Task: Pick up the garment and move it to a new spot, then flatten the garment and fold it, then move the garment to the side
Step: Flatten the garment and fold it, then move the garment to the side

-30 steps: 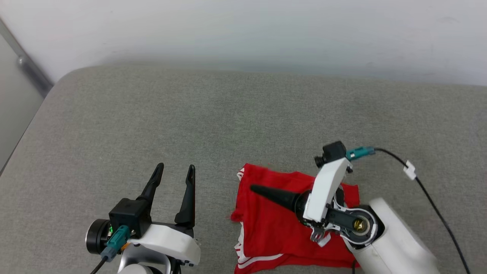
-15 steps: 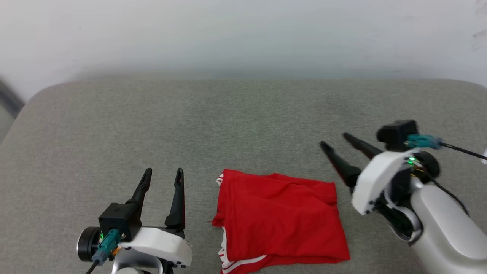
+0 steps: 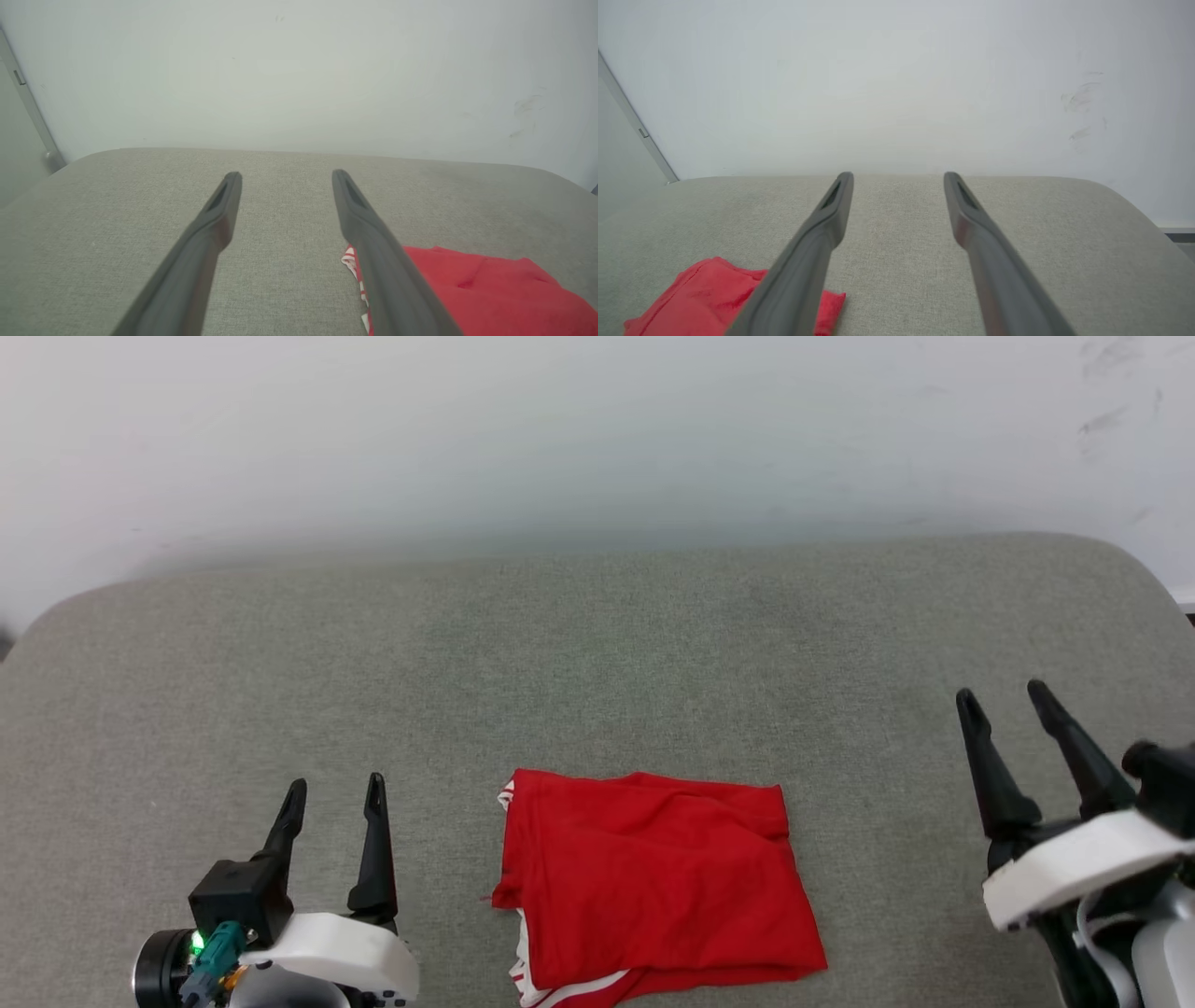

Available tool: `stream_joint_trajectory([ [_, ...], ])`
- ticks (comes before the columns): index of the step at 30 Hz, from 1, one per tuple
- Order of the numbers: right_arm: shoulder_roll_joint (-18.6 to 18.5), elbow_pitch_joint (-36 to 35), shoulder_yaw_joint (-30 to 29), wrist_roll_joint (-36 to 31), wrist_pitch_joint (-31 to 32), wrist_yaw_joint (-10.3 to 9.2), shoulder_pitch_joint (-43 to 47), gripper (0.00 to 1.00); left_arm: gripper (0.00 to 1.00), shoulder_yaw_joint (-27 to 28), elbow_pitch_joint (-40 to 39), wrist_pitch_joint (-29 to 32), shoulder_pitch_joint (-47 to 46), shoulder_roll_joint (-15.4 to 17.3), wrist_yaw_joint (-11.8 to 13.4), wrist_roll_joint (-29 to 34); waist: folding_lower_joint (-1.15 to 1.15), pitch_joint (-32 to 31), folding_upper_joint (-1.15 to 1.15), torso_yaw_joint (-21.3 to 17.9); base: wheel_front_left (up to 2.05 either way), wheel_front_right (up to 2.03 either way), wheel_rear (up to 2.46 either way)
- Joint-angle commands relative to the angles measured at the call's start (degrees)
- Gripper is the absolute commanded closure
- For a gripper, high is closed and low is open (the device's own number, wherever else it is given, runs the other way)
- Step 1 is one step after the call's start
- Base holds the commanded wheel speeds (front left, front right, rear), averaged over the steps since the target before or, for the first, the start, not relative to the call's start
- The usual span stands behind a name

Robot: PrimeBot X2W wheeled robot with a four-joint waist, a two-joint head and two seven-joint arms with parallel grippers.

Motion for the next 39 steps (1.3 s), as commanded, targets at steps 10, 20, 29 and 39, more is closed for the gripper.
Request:
stream_joint_trajectory([
  [10, 6.2, -11.5, -3.2, -5.3, 3.1, -0.02, 12.6, 0.00, 0.00, 1.5, 0.2, -1.6, 3.5, 1.7, -0.1, 1.3, 0.00, -2.6, 0.00, 0.1, 0.00, 0.00, 0.00],
  [20, 7.2, -13.1, -4.1, -5.3, 6.3, -0.02, 14.2, 0.00, 0.00, 1.5, 1.0, -1.8, 3.4, 1.8, -0.6, 0.8, 0.00, -2.9, 0.00, -0.3, 0.00, 0.00, 0.00],
  [29, 3.8, -3.7, -10.0, 6.4, 17.2, -0.01, 10.4, 0.00, 0.00, 1.9, 0.5, -1.9, 2.4, 1.1, -0.1, 0.8, 0.00, -1.7, 0.00, 1.1, 0.00, 0.00, 0.00],
  [39, -0.9, 11.5, -5.0, 25.5, 37.7, -0.01, 1.6, 0.00, 0.00, 1.8, 0.0, -2.0, -1.1, -0.7, -0.9, 1.6, 0.00, 3.8, 0.00, 6.4, 0.00, 0.00, 0.00],
])
